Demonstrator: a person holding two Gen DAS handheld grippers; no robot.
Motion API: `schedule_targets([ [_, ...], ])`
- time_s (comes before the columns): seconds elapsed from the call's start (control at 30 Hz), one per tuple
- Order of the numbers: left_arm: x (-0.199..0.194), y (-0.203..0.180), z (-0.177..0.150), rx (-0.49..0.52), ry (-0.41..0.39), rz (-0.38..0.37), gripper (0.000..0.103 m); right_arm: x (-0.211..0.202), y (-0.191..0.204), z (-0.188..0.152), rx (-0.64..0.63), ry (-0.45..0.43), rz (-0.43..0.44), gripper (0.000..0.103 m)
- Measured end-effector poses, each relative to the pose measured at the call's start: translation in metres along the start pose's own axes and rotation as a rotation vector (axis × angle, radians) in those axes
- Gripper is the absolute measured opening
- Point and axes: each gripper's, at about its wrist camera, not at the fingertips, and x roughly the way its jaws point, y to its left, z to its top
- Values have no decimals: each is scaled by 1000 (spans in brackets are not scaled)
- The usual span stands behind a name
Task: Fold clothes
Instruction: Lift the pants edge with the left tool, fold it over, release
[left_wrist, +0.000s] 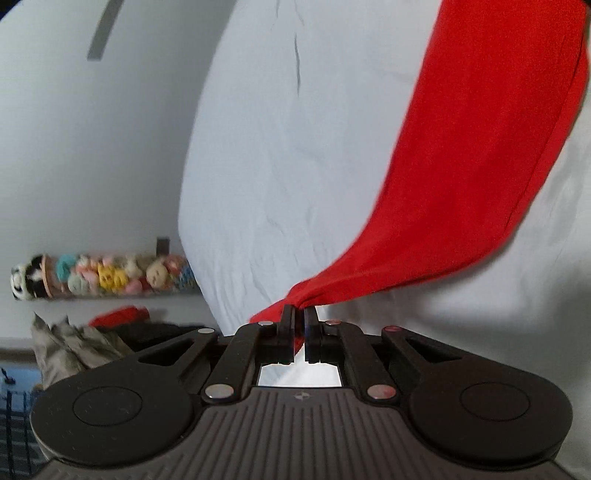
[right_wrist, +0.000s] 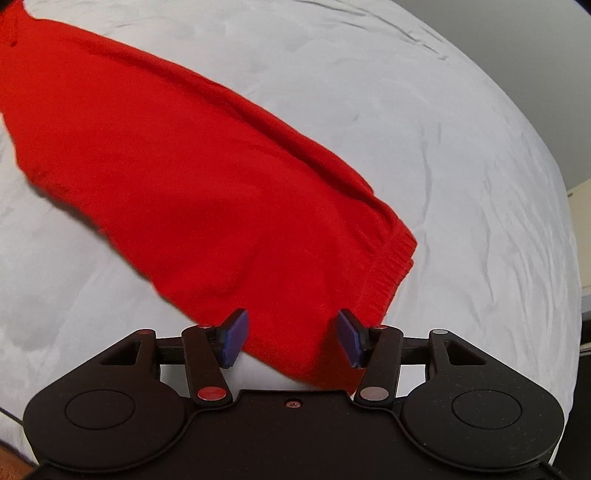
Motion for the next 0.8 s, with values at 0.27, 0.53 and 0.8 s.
schedule_targets([
  [0.27, -43, 21, 58, -24, -192, 32, 3, -27, 21, -7, -40, -28, 38, 51],
  [0.53, -95, 24, 153, -10, -398, 41, 3, -43, 13, -31, -33, -45, 51, 52],
  [0.8, -128, -2, 259, 27, -573, -23, 3, -52, -19, -72, 65, -60, 69, 52],
])
